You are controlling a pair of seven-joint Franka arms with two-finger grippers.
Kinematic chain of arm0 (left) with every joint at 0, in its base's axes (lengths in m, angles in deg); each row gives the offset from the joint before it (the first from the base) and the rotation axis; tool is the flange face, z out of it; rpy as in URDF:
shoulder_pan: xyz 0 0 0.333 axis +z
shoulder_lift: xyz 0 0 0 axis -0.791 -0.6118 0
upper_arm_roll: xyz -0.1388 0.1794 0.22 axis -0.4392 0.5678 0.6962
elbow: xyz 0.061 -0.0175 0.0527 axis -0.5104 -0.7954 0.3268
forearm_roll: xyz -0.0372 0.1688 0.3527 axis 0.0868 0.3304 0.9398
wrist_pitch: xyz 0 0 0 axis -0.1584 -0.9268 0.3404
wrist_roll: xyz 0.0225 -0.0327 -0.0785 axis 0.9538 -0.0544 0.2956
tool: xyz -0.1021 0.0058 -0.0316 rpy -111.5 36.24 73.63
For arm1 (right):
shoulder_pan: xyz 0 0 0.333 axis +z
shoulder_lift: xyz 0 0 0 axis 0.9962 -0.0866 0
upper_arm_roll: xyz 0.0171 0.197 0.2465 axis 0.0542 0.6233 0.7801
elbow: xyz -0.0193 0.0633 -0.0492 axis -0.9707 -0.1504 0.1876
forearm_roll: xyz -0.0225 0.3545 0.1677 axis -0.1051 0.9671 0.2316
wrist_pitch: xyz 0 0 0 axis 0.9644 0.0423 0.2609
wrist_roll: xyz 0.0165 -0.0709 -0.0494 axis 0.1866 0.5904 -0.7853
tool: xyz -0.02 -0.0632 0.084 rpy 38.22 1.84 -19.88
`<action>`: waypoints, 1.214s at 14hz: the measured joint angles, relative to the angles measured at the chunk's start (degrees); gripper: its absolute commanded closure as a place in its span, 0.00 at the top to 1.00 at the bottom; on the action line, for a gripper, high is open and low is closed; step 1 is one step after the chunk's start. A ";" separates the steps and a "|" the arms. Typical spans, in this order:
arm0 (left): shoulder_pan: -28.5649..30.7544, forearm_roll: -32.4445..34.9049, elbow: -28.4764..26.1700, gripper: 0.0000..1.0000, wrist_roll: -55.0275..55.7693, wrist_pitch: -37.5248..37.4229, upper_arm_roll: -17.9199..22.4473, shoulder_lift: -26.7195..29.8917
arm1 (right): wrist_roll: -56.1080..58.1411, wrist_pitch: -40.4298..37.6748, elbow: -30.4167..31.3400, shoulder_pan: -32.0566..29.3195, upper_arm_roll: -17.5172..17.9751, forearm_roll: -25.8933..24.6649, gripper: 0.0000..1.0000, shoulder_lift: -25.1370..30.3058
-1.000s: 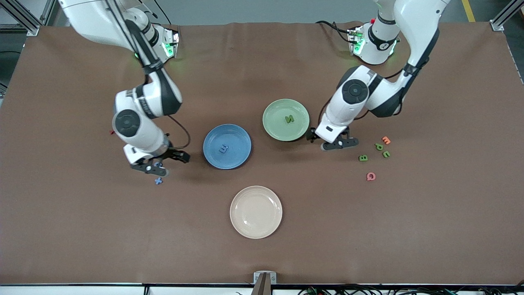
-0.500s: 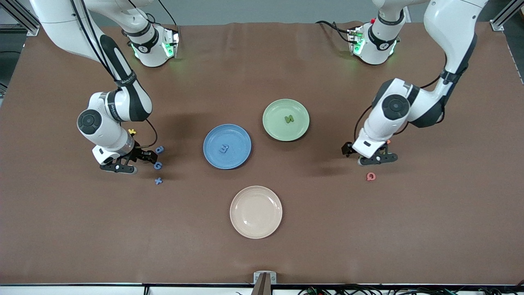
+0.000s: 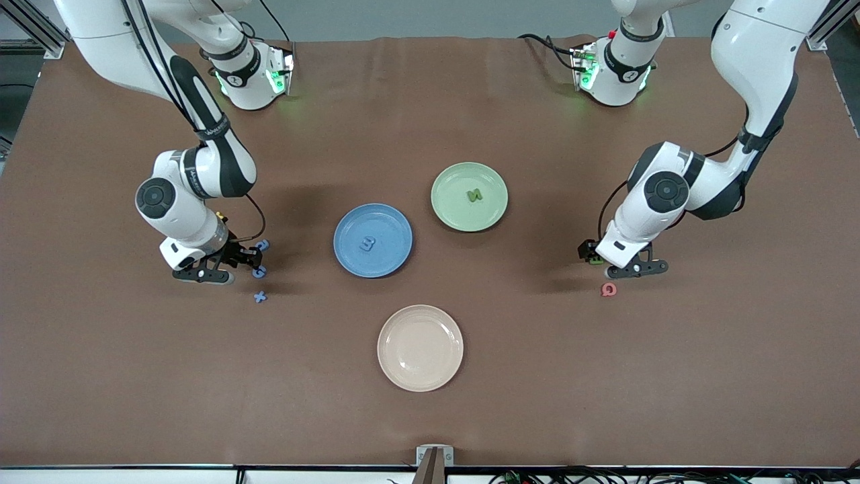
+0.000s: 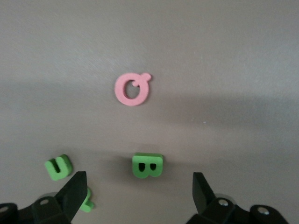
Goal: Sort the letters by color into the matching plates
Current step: 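Grasp the green B with the left gripper while the right gripper grasps the blue C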
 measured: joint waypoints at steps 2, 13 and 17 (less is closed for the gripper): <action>0.17 0.01 0.00 0.99 0.00 0.40 0.03 -1.12 | -0.10 1.12 0.04 0.46 0.14 0.64 0.58 -1.18; 0.99 1.63 0.15 0.91 -0.84 4.77 0.07 -4.87 | -0.33 4.58 -0.20 2.56 0.18 2.66 0.58 -4.13; 1.81 2.26 0.22 0.75 -0.84 4.94 0.10 -5.60 | -0.33 4.58 -0.69 2.56 0.14 2.66 0.58 -4.27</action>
